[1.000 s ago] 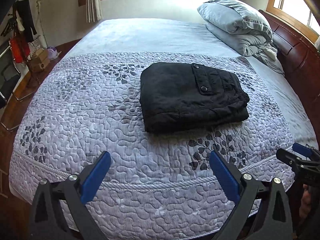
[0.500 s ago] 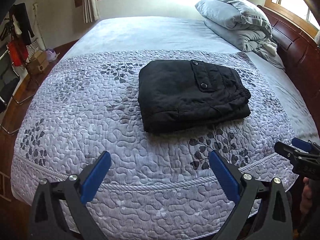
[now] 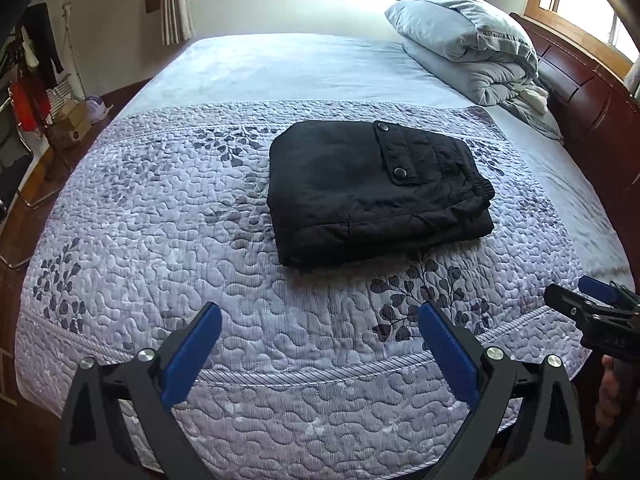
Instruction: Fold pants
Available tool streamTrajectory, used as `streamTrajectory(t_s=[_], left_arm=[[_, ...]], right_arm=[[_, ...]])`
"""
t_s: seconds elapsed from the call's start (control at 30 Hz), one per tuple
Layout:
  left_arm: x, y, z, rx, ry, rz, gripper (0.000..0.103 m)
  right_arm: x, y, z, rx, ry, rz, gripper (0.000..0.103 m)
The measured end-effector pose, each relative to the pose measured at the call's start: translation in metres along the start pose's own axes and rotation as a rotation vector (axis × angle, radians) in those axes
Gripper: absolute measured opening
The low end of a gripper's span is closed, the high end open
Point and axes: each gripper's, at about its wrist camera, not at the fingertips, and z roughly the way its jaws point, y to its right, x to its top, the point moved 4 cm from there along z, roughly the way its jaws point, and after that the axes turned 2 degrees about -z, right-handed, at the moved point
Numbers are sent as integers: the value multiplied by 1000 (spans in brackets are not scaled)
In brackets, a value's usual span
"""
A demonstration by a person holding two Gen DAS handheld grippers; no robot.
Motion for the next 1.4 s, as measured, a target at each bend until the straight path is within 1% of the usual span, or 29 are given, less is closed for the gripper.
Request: streamTrajectory(t_s=[0.67, 1.4], left_arm=[[-1, 0, 5, 6, -14, 5, 99], [0, -2, 7, 3, -23, 0, 99]], right_arm=[[1, 0, -2, -16, 10, -10, 97], [2, -1, -2, -15, 11, -14, 97]])
